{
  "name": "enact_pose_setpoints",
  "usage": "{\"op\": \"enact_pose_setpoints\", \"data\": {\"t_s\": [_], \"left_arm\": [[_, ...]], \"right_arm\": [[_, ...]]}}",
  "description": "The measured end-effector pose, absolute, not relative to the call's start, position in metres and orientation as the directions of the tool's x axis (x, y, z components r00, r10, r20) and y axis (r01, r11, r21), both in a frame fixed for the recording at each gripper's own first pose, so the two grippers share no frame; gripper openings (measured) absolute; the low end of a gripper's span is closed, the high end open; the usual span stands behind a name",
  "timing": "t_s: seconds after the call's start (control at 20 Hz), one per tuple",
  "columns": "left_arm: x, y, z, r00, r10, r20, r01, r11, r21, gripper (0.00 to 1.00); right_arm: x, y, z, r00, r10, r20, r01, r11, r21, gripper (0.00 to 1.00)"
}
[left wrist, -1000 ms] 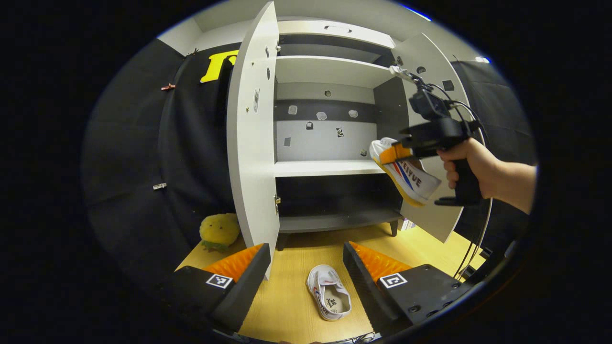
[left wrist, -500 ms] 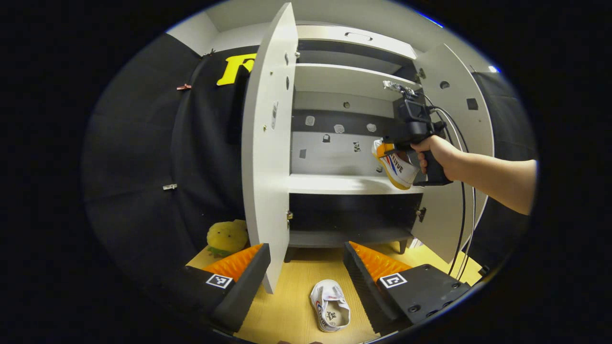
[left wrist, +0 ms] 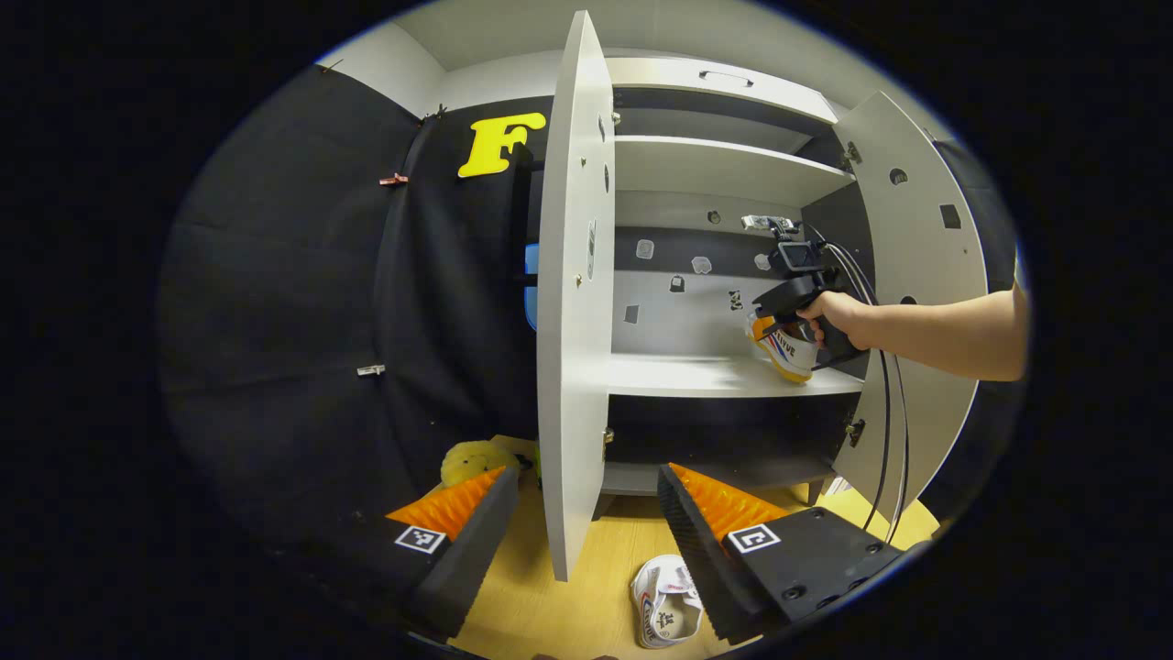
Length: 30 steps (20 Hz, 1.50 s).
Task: Grab one shoe with the right hand and put it into the shoe cabinet, grab the other shoe with the left hand and put it into the shoe cabinet; then close the right door with the right hand and the left door with the left hand.
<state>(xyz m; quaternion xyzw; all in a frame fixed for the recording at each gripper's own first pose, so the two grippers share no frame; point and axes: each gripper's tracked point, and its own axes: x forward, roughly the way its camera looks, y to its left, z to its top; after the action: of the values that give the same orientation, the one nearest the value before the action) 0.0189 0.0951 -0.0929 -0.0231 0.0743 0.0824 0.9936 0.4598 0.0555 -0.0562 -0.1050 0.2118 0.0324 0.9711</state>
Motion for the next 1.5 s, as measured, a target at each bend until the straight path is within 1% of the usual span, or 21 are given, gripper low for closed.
{"op": "enact_pose_setpoints", "data": {"t_s": [0.2, 0.3, 0.35, 0.4, 0.5, 0.55, 0.6, 0.7, 0.75, 0.8, 0.9, 0.95, 1.0, 1.05, 1.2, 1.5], "left_arm": [[0.012, 0.091, -0.093, 0.971, 0.179, -0.157, -0.186, 0.982, -0.030, 0.95], [0.008, 0.089, -0.093, 0.970, 0.187, -0.157, -0.194, 0.980, -0.032, 0.95], [0.005, 0.088, -0.092, 0.969, 0.192, -0.158, -0.199, 0.980, -0.029, 0.95], [0.001, 0.087, -0.091, 0.968, 0.196, -0.158, -0.203, 0.979, -0.027, 0.95], [-0.004, 0.086, -0.091, 0.967, 0.201, -0.157, -0.207, 0.978, -0.026, 0.95], [-0.006, 0.087, -0.091, 0.967, 0.202, -0.156, -0.209, 0.978, -0.027, 0.95], [-0.008, 0.086, -0.092, 0.967, 0.202, -0.158, -0.209, 0.978, -0.027, 0.95], [-0.010, 0.085, -0.096, 0.966, 0.196, -0.167, -0.204, 0.979, -0.031, 0.95], [-0.014, 0.086, -0.098, 0.967, 0.191, -0.170, -0.199, 0.980, -0.032, 0.95], [-0.016, 0.086, -0.099, 0.967, 0.184, -0.173, -0.192, 0.981, -0.029, 0.95], [-0.020, 0.083, -0.104, 0.969, 0.167, -0.183, -0.173, 0.985, -0.020, 0.95], [-0.022, 0.081, -0.107, 0.969, 0.157, -0.190, -0.163, 0.987, -0.014, 0.95], [-0.023, 0.080, -0.108, 0.970, 0.145, -0.197, -0.149, 0.989, -0.008, 0.95], [-0.022, 0.079, -0.110, 0.970, 0.133, -0.201, -0.136, 0.991, 0.000, 0.95], [-0.031, 0.072, -0.129, 0.970, 0.092, -0.223, -0.092, 0.996, 0.010, 0.95], [-0.031, 0.060, -0.177, 0.957, 0.003, -0.292, -0.014, 0.999, -0.034, 0.95]], "right_arm": [[0.475, 0.063, -0.077, 0.878, 0.016, -0.479, -0.131, 0.969, -0.208, 0.05], [0.478, 0.069, -0.087, 0.860, 0.020, -0.510, -0.127, 0.976, -0.176, 0.05], [0.479, 0.069, -0.091, 0.852, 0.018, -0.523, -0.118, 0.980, -0.158, 0.10], [0.479, 0.069, -0.093, 0.846, 0.010, -0.534, -0.107, 0.983, -0.150, 0.06], [0.477, 0.064, -0.096, 0.838, -0.018, -0.545, -0.090, 0.981, -0.172, 0.12], [0.475, 0.062, -0.094, 0.841, -0.033, -0.540, -0.082, 0.979, -0.188, 0.19], [0.472, 0.063, -0.090, 0.847, -0.033, -0.531, -0.082, 0.978, -0.191, 0.23], [0.461, 0.063, -0.079, 0.859, -0.026, -0.512, -0.080, 0.980, -0.184, 0.37], [0.453, 0.068, -0.070, 0.866, -0.002, -0.499, -0.088, 0.984, -0.156, 0.56], [0.445, 0.070, -0.061, 0.875, 0.014, -0.483, -0.087, 0.988, -0.130, 0.56], [0.422, 0.077, -0.046, 0.896, 0.057, -0.440, -0.097, 0.993, -0.069, 0.80], [0.409, 0.077, -0.037, 0.908, 0.061, -0.414, -0.095, 0.994, -0.061, 0.98], [0.396, 0.076, -0.028, 0.921, 0.064, -0.385, -0.091, 0.994, -0.052, 1.00], [0.382, 0.075, -0.020, 0.932, 0.067, -0.355, -0.086, 0.996, -0.036, 0.98], [0.332, 0.076, -0.010, 0.951, 0.098, -0.293, -0.091, 0.995, 0.038, 0.98], [0.223, 0.054, -0.037, 0.967, 0.089, -0.238, -0.084, 0.996, 0.030, 0.98]]}}
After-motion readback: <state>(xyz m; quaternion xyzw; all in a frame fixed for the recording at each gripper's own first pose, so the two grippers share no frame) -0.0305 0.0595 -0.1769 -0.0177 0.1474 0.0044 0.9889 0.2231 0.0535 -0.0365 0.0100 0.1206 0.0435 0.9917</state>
